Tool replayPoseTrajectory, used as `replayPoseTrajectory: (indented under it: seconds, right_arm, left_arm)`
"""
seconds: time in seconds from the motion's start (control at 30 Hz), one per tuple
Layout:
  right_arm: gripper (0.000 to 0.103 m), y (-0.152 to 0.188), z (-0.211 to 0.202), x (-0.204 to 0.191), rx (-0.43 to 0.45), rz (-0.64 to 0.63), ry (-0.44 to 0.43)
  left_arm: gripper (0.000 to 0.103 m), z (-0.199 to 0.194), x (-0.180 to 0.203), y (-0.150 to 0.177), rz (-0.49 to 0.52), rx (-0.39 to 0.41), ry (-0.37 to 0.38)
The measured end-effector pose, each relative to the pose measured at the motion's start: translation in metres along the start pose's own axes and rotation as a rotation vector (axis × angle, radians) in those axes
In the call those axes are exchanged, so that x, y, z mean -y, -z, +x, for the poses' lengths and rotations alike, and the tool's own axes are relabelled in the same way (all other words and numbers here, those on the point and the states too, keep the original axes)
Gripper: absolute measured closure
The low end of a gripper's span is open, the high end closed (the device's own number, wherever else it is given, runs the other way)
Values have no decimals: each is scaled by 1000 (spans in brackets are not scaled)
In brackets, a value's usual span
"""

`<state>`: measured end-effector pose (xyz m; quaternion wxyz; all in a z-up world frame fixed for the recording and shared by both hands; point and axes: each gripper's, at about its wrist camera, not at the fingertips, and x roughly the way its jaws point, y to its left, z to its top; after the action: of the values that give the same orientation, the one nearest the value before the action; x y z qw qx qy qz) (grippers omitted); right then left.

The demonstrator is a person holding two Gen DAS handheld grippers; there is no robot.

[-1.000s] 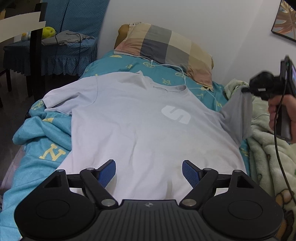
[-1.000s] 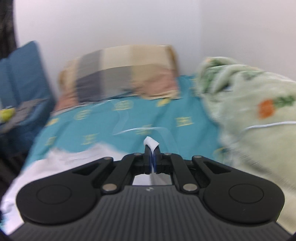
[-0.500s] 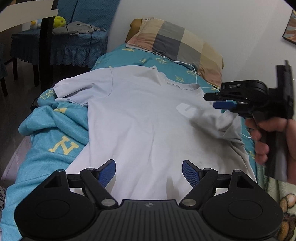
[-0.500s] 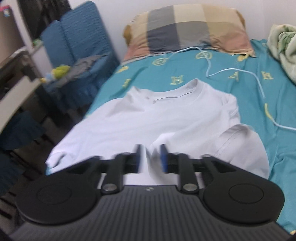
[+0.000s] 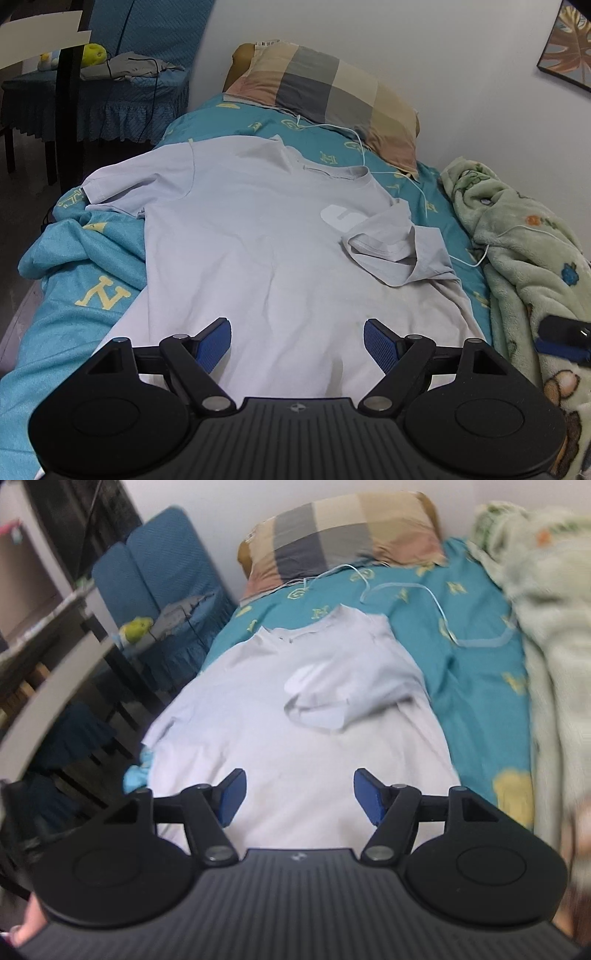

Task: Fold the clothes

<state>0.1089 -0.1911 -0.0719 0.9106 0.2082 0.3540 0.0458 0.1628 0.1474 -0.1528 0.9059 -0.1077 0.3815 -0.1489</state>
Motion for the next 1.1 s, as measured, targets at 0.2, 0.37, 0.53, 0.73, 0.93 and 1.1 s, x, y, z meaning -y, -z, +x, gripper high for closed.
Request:
replayPoseTrajectory:
  seconds: [0.2,0.37,0.53,0.73,0.93,1.1]
  right_arm:
    - [36,21,-19,27,78,49,38]
    - [36,24,-14,43,121,29,102]
    - [36,22,-1,62,99,89,57]
    - [36,15,17,83,83,164,46]
    - [34,18,38,81,33,155,12]
    - [34,19,44,81,20,174,15]
  left_arm:
    - [23,14,22,2,205,-18,-117]
    - [23,50,53,-19,339,-24,-130]
    - [26,119,97,-34,568,-67,-143]
    - [30,194,132,-49,770,-89,-163]
    - [56,233,147,-61,835,-107,-86]
    - [98,228,138,-79,780,-81,-22]
